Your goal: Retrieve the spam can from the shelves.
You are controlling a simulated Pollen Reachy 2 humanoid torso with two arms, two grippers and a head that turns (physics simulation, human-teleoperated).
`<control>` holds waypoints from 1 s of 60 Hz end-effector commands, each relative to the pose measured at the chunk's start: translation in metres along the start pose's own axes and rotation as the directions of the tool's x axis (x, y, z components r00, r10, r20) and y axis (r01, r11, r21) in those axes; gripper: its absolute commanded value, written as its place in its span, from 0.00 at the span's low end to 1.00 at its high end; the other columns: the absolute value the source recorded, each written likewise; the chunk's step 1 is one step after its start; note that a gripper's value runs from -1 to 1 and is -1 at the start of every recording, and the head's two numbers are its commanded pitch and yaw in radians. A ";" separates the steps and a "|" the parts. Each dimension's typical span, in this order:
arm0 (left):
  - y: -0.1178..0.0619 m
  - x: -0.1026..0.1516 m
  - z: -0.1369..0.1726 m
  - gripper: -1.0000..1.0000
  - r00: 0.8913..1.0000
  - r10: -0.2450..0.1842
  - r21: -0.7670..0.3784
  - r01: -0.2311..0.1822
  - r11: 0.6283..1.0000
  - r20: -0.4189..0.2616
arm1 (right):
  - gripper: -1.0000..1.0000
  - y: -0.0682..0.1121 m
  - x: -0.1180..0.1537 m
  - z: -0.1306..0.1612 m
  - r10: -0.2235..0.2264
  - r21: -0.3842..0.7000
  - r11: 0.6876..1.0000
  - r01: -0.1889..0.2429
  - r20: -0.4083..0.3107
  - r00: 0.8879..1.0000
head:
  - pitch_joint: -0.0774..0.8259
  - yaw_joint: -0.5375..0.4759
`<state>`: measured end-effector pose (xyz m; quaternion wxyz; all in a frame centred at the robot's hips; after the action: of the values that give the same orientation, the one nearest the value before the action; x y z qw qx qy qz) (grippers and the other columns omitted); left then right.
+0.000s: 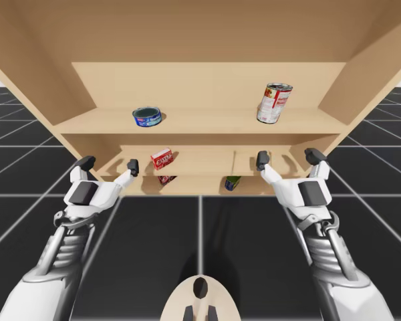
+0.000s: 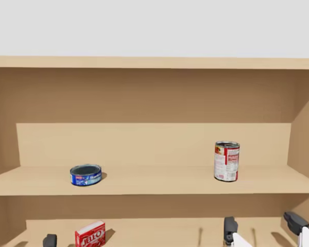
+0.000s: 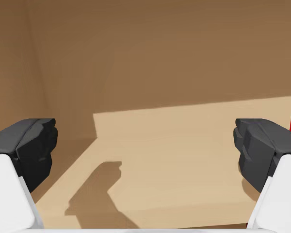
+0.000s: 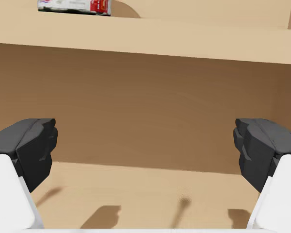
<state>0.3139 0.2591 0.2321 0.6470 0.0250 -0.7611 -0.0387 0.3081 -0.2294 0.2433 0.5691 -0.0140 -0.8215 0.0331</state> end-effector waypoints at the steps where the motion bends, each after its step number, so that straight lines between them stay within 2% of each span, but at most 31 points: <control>1: 0.000 0.000 0.000 0.00 1.000 -0.001 0.000 0.001 1.000 0.000 | 0.00 0.003 -0.001 0.002 -0.030 -0.029 0.999 0.030 -0.001 1.000 | 0.10 0.50; 3: 0.000 0.000 0.000 0.00 1.000 -0.001 0.000 0.001 1.000 -0.001 | 0.00 0.003 -0.002 0.001 -0.012 -0.007 1.000 0.012 -0.011 1.000 | 0.10 0.50; 8: 0.001 0.000 0.000 0.00 1.000 0.000 0.001 0.000 1.000 0.000 | 0.00 0.002 -0.002 -0.001 0.001 -0.017 1.000 -0.001 -0.015 1.000 | 0.14 0.50; 13: 0.001 0.000 0.000 0.00 1.000 -0.002 0.001 0.002 1.000 0.000 | 0.00 0.001 -0.002 -0.002 -0.010 -0.023 1.000 0.010 -0.022 1.000 | 0.20 0.50; 34: 0.001 -0.001 -0.001 0.00 1.000 -0.016 0.005 0.016 1.000 0.004 | 0.00 0.001 -0.003 -0.002 0.003 -0.018 1.000 -0.003 -0.021 1.000 | 0.47 0.52; 41: 0.001 -0.001 -0.001 0.00 1.000 -0.016 0.005 0.016 1.000 0.006 | 0.00 0.001 -0.003 -0.002 0.005 -0.016 1.000 -0.005 -0.022 1.000 | 0.53 0.49; 60: 0.001 0.000 -0.001 0.00 1.000 -0.011 0.000 0.011 1.000 0.010 | 0.00 0.001 -0.003 -0.003 0.004 -0.012 1.000 -0.004 -0.025 1.000 | 0.70 0.33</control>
<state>0.3149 0.2604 0.2320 0.6436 0.0313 -0.7636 -0.0425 0.3118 -0.2296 0.2418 0.5781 -0.0223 -0.8151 0.0308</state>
